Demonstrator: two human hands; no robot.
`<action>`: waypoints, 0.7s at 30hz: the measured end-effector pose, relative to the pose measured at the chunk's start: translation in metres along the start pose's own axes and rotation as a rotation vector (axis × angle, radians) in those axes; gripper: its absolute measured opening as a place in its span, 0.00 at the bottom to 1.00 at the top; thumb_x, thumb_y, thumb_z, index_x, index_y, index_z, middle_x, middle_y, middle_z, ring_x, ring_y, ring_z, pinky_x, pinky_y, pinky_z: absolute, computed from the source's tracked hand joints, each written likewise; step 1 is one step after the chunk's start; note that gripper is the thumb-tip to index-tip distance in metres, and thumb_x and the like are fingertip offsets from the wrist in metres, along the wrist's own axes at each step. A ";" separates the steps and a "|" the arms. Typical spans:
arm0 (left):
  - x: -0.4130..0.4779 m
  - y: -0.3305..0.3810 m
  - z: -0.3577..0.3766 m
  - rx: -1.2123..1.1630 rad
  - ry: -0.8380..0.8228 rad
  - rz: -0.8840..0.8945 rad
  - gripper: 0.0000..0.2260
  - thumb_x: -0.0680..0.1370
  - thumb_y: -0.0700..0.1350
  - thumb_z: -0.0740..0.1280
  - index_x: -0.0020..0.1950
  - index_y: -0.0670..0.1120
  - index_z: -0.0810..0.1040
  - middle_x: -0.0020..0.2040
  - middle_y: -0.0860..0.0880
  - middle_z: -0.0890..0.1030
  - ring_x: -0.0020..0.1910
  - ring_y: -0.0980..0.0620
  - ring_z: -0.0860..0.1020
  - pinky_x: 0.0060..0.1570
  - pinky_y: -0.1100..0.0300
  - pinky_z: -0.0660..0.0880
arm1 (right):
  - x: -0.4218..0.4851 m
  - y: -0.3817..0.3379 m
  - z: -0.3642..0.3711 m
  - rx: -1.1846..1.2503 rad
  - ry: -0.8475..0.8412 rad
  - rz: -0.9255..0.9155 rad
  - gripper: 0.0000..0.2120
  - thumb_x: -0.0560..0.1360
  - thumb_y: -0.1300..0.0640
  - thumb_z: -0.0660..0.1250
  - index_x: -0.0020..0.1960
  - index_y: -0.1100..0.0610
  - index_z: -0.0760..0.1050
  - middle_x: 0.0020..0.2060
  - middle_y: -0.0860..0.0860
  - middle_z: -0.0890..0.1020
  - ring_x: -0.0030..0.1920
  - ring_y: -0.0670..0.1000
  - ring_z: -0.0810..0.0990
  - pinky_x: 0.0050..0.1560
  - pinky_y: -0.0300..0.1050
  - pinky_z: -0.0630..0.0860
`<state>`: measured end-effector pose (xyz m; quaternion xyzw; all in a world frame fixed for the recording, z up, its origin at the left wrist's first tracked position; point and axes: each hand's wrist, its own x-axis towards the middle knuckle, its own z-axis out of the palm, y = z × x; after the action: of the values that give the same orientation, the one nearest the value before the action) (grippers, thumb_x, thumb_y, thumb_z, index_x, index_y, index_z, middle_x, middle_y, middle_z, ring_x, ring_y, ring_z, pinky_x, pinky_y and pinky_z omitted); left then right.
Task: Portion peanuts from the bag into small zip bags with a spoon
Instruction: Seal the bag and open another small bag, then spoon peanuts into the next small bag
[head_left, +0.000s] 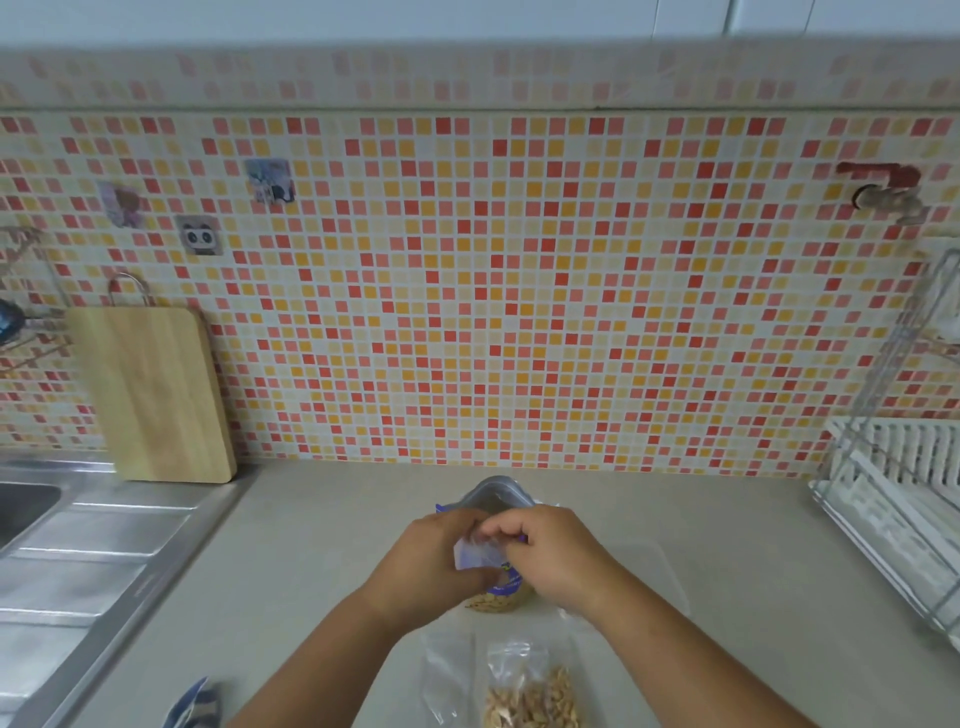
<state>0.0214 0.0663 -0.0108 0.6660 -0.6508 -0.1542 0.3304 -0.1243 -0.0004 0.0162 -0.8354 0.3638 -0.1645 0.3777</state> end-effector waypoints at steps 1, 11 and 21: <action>0.001 -0.004 0.000 -0.015 0.000 -0.011 0.16 0.69 0.48 0.73 0.56 0.56 0.77 0.47 0.63 0.79 0.48 0.62 0.76 0.48 0.71 0.71 | 0.001 -0.002 -0.003 0.009 0.019 -0.011 0.14 0.78 0.61 0.61 0.53 0.49 0.83 0.47 0.40 0.83 0.49 0.39 0.79 0.54 0.34 0.74; 0.005 -0.023 0.009 0.043 -0.034 -0.026 0.17 0.75 0.57 0.66 0.63 0.58 0.69 0.59 0.63 0.73 0.58 0.64 0.71 0.55 0.74 0.66 | 0.052 0.013 -0.017 -0.778 -0.064 0.296 0.15 0.76 0.56 0.62 0.62 0.55 0.76 0.54 0.53 0.77 0.56 0.55 0.75 0.50 0.45 0.73; 0.017 -0.039 0.014 0.114 -0.069 -0.092 0.13 0.78 0.55 0.63 0.61 0.59 0.67 0.61 0.60 0.71 0.56 0.62 0.70 0.54 0.71 0.66 | 0.077 0.007 -0.011 -0.697 -0.142 0.488 0.19 0.74 0.60 0.66 0.64 0.60 0.72 0.52 0.55 0.77 0.51 0.53 0.77 0.46 0.41 0.72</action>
<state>0.0438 0.0441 -0.0423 0.7072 -0.6383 -0.1546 0.2617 -0.0815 -0.0657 0.0184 -0.8118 0.5576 0.1205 0.1250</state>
